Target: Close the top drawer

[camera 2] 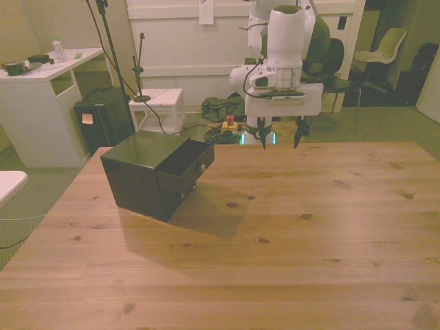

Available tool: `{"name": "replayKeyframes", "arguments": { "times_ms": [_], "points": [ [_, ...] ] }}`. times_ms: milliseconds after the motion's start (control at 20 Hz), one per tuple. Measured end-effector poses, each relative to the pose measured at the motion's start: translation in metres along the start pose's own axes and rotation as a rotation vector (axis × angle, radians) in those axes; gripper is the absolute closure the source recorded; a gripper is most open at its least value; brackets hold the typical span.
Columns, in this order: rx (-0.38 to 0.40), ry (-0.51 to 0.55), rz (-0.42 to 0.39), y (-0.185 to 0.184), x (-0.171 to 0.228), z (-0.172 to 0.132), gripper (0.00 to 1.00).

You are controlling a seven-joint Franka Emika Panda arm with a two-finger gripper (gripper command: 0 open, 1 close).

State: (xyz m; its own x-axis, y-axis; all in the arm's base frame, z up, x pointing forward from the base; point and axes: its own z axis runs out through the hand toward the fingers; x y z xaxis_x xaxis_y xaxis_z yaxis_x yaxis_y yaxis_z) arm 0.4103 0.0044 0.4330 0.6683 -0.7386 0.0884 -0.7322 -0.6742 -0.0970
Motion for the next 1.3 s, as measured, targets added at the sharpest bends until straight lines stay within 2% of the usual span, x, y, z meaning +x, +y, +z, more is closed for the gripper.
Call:
{"name": "replayKeyframes", "arguments": {
  "times_ms": [150,300,800,1150,1200,1300],
  "points": [
    [0.011,0.014,0.007,-0.001,0.004,-0.001,0.0],
    [0.048,0.066,0.06,-0.003,0.032,-0.006,0.0],
    [0.126,0.15,0.294,-0.04,0.135,-0.011,0.0],
    [0.152,0.193,0.471,-0.03,0.193,-0.024,0.0],
    [0.147,0.197,0.485,-0.028,0.197,-0.024,1.0],
    [0.133,0.198,0.507,-0.023,0.202,-0.026,1.0]
  ]
}}
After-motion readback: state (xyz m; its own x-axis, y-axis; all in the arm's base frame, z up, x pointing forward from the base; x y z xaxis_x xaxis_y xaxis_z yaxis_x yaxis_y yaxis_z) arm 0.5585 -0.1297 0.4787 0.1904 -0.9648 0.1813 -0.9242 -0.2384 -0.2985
